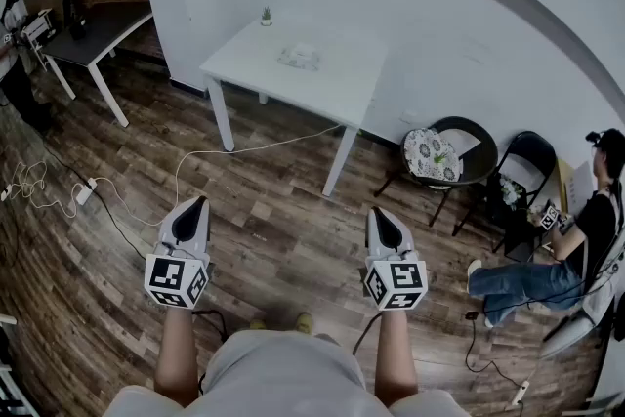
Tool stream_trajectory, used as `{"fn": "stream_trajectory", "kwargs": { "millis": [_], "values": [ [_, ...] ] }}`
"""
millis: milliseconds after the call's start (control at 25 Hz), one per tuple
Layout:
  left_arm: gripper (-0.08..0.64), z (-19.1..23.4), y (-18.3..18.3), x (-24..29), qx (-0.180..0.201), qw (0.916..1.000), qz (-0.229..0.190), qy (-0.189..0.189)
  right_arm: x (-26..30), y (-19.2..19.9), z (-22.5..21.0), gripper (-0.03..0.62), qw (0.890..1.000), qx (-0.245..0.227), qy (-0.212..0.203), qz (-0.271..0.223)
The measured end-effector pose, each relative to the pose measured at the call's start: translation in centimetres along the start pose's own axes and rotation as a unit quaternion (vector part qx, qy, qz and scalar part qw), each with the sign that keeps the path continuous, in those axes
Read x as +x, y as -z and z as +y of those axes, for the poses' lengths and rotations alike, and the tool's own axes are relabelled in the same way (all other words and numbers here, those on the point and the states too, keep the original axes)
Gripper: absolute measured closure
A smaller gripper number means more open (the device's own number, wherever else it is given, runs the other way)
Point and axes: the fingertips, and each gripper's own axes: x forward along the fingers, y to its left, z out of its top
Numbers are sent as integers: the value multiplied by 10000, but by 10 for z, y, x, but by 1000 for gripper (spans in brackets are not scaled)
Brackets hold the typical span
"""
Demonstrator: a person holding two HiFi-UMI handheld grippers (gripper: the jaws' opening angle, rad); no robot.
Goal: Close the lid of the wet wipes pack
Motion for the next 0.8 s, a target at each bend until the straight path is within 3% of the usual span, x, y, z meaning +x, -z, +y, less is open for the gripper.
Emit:
{"fn": "stream_trajectory", "kwargs": {
  "millis": [800],
  "values": [
    [558, -10, -4, 7, 80, 9999, -22, 145, -6, -6, -9, 589, 9999, 2, 105, -91]
  ]
}}
